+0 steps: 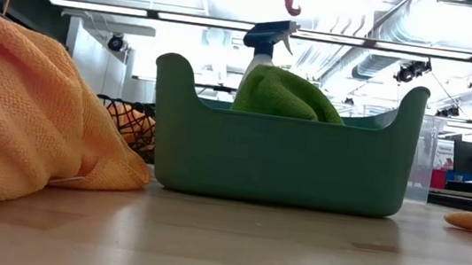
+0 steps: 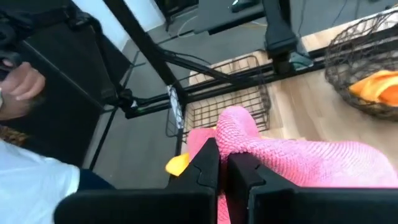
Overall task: Sort microfiber towel by color & place in baskets
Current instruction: Put the pink towel into the transparent bin
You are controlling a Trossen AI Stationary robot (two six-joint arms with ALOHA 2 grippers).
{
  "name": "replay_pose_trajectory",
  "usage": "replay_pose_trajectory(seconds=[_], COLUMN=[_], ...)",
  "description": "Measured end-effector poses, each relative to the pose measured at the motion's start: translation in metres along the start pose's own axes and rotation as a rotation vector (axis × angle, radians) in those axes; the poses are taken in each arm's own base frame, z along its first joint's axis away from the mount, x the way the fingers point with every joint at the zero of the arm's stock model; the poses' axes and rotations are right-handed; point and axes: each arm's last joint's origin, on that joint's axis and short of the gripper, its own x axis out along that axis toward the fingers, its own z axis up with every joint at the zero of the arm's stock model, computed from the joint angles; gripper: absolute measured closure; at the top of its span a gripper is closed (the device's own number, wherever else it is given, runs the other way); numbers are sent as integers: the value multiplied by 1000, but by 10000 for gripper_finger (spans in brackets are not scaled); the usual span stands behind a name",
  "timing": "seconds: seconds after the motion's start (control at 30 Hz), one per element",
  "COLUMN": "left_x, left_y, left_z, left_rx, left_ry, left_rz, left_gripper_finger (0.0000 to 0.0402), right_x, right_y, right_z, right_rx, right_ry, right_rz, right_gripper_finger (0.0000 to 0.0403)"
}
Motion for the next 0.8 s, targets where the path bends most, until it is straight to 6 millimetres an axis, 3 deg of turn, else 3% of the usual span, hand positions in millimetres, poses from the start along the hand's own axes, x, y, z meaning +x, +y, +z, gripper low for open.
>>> replay_pose_trajectory(seconds=[0.13,0.33,0.5,0.8], left_x=[0,0,0,1], left_y=[0,0,0,0], left_z=[0,0,0,-1], left_rx=[2,2,-5,-7], left_ry=[0,1,1,6], left_rz=[1,4,5,21], left_gripper_finger=[138,138,138,138], right_x=[-20,-61,-91,-118], right_y=[-6,-28,-58,-122], right_z=[2,-1,-6,-13], right_rx=[-27,-24,29,120], right_ry=[-59,-115,-65,64], right_rz=[-136,-524,-756,-1004], right_gripper_finger=[403,403,403,403])
